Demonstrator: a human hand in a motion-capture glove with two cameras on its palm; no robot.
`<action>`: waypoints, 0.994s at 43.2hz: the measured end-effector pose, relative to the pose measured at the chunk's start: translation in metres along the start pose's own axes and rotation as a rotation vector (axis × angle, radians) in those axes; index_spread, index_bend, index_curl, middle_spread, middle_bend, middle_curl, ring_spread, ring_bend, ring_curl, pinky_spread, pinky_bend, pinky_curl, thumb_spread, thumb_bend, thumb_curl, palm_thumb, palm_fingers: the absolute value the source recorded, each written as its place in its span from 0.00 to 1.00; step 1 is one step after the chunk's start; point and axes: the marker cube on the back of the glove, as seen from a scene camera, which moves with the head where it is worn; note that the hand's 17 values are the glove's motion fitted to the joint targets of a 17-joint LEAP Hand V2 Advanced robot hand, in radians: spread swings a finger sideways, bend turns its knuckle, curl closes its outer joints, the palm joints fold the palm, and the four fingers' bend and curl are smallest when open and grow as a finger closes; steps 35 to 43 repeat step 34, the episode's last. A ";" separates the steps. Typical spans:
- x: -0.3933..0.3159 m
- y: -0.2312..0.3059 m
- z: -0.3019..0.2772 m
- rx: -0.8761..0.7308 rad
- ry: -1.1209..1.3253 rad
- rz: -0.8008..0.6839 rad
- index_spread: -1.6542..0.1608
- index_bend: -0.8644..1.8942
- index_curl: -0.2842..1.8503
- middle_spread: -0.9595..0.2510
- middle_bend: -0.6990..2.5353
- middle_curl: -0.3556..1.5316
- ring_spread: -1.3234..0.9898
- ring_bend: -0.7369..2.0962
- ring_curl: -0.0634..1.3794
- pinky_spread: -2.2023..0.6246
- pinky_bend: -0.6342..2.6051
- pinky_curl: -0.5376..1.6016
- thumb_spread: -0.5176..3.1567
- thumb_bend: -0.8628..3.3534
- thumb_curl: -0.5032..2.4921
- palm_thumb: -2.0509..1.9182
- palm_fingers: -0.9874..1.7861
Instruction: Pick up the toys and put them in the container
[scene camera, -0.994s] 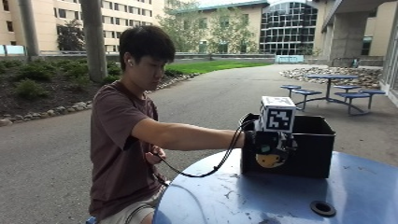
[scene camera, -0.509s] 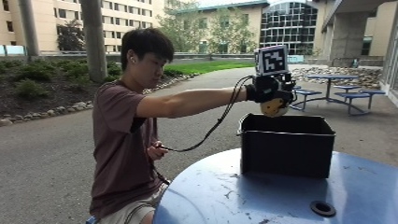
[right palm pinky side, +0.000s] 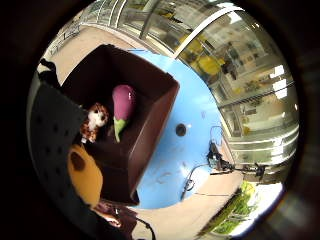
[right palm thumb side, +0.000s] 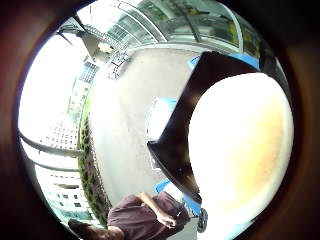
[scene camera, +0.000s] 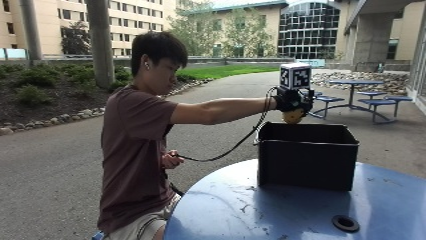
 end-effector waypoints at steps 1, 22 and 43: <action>-0.001 -0.002 0.004 -0.032 0.011 -0.003 0.66 0.65 0.61 0.55 0.62 0.70 0.39 0.79 0.56 0.66 0.61 0.53 0.20 0.21 0.54 0.70 0.60; 0.010 0.005 0.033 -0.285 0.015 0.080 0.79 0.33 0.36 0.80 0.26 0.46 0.55 0.44 0.33 0.78 0.54 0.46 0.43 0.20 0.41 0.54 0.20; 0.024 0.015 0.030 -0.257 -0.016 0.074 0.81 0.33 0.29 0.83 0.26 0.41 0.57 0.40 0.30 0.79 0.50 0.43 0.47 0.20 0.36 0.54 0.25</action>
